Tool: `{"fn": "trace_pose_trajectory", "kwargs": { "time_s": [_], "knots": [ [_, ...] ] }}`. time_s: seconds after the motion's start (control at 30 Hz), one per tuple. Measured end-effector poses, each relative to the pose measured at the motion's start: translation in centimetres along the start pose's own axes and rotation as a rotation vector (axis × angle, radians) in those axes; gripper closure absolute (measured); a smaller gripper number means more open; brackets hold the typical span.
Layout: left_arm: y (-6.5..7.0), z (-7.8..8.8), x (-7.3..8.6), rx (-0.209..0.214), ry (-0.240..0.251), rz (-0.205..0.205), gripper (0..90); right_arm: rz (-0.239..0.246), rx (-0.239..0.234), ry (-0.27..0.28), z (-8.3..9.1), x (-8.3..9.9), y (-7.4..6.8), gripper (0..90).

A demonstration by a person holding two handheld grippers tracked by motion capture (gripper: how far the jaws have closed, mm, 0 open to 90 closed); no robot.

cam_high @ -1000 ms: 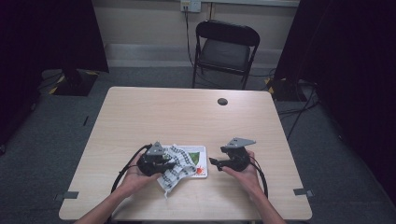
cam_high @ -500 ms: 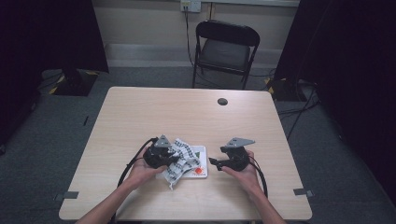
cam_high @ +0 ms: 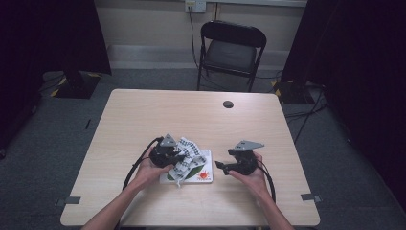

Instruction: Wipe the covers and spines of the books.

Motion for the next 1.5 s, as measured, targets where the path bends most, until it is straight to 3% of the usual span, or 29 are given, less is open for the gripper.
{"fn": "trace_pose_trajectory", "kwargs": {
  "time_s": [0.17, 0.2, 0.3, 0.37, 0.5, 0.77, 0.83, 0.93, 1.1, 1.27, 1.4, 1.5],
  "knots": [
    [2.5, 0.6, 0.6, 0.043, -0.019, -0.05, 79.5, -0.016, 0.009, 0.031, 0.5, -0.5, 0.1, 19.2],
    [2.9, 0.7, 0.7, 0.049, -0.029, -0.05, 79.6, -0.017, 0.008, 0.028, 0.5, -0.5, 0.1, 18.5],
    [4.3, 1.0, 0.8, 0.067, -0.073, -0.099, 79.6, -0.026, -0.001, 0.026, 0.2, -0.4, -0.1, 16.3],
    [4.6, 1.1, 0.9, 0.066, -0.072, -0.092, 79.6, -0.025, -0.01, 0.023, 0.1, -0.4, -0.2, 16.1],
    [3.6, 0.7, 0.7, 0.07, -0.052, -0.05, 79.7, -0.023, -0.018, 0.029, -0.1, -0.5, -0.5, 14.6],
    [-0.3, -0.9, -0.9, -0.047, -0.01, 0.05, 79.9, -0.012, -0.036, 0.022, -0.2, -0.5, -0.8, 15.0],
    [-0.9, -1.2, -1.0, -0.045, 0.016, 0.093, 79.9, -0.014, -0.037, 0.021, -0.2, -0.4, -0.8, 14.9],
    [-1.0, -1.3, -0.9, -0.042, 0.03, 0.083, 79.8, -0.014, -0.036, 0.027, -0.1, -0.5, -0.7, 14.9],
    [0.3, -0.9, -0.5, -0.006, 0.012, 0.042, 79.8, -0.019, -0.03, 0.027, 0.0, -0.5, -0.5, 14.9],
    [2.8, -0.3, 0.2, 0.038, 0.024, 0.0, 79.8, -0.017, -0.028, 0.021, -0.2, -0.4, -0.6, 14.9],
    [4.3, 0.1, 0.7, 0.084, 0.009, 0.024, 79.8, -0.017, -0.029, 0.024, 0.0, -0.4, -0.7, 15.2],
    [4.6, 0.3, 0.8, 0.104, -0.003, 0.017, 79.9, -0.02, -0.03, 0.035, 0.2, -0.6, -0.6, 15.6]
  ]
}}
Point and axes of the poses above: each handheld gripper's, and its own axes: z roughly backward along the jaws, x roughly out of its underside, y roughly to its right, the point moved 7 cm from there along -z, roughly forward along the jaws, and after that the axes turned 5 degrees about y, right-handed, at the moved point
